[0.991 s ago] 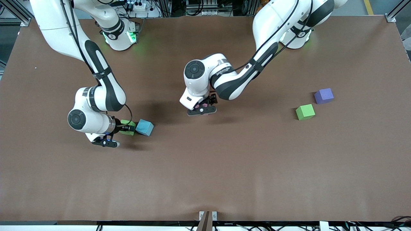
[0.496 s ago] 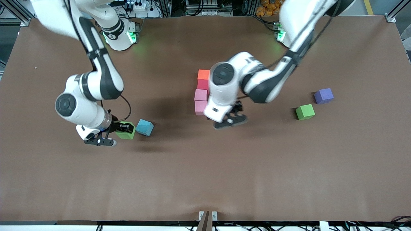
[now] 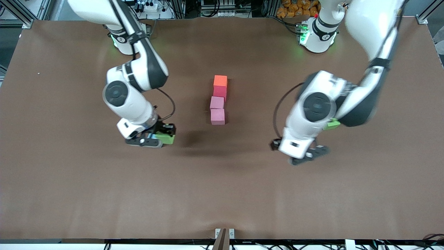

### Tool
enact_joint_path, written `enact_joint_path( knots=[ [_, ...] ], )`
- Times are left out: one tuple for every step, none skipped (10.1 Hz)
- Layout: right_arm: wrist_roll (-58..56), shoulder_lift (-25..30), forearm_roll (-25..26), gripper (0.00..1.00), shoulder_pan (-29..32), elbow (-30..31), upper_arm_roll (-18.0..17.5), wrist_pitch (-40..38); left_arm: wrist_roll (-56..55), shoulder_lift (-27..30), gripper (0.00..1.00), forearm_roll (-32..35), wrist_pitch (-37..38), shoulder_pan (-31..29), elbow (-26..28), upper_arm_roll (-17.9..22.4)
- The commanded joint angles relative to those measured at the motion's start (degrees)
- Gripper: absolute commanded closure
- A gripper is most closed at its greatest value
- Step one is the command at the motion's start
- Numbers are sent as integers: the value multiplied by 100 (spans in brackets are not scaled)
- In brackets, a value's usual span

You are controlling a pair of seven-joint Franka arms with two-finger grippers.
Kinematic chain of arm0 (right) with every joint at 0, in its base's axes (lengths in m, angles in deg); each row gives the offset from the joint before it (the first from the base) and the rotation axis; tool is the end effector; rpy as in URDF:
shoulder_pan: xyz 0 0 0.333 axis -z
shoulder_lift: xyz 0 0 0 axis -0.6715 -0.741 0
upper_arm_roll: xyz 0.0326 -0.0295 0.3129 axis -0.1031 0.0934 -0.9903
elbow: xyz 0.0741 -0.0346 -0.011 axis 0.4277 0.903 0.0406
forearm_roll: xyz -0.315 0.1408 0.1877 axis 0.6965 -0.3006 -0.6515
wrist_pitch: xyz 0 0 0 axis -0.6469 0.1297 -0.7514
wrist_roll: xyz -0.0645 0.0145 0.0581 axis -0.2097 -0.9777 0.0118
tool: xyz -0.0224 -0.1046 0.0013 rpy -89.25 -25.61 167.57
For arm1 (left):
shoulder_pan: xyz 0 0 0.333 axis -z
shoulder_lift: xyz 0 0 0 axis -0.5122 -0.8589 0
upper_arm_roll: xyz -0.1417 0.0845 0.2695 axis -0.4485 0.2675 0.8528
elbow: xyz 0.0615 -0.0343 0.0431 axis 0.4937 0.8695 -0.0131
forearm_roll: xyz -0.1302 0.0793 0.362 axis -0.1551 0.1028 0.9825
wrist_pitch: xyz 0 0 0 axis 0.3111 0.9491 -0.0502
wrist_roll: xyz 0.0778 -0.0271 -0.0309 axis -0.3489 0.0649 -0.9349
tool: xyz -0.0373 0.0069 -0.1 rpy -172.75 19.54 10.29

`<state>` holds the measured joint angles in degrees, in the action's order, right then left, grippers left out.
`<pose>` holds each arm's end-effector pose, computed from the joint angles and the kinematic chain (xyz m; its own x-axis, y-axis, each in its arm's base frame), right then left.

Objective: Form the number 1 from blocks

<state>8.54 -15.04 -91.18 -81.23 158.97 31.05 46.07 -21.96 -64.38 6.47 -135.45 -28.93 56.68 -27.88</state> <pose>0.5851 0.2947 0.3431 0.9956 -0.0906 0.0250 -0.0877 -0.9913 -0.0986 0.6597 -0.2511 0.4118 0.9409 0.3384 0.0154 0.3387 -0.9383 -0.0705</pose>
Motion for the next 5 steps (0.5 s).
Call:
enact_joint_path(
  knots=[
    [57, -542, -69, 40, -550, -690, 360, -49, 475, 502, 0, -149, 404, -521, 148, -1],
    [57, -753, -69, 40, -673, -919, 361, -31, 572, 634, 0, -140, 501, -758, 165, -1],
    [57, -973, -87, 40, -805, -1199, 352, -40, 782, 731, 0, -149, 563, -1004, 165, -10],
    [57, -1157, -409, 40, -876, -1428, 361, -40, 984, 758, 0, -166, 573, -1206, 165, -19],
    [23, -1342, -725, 39, -920, -1622, 361, -31, 1108, 758, 0, -236, 634, -1269, 165, -27]
  ],
)
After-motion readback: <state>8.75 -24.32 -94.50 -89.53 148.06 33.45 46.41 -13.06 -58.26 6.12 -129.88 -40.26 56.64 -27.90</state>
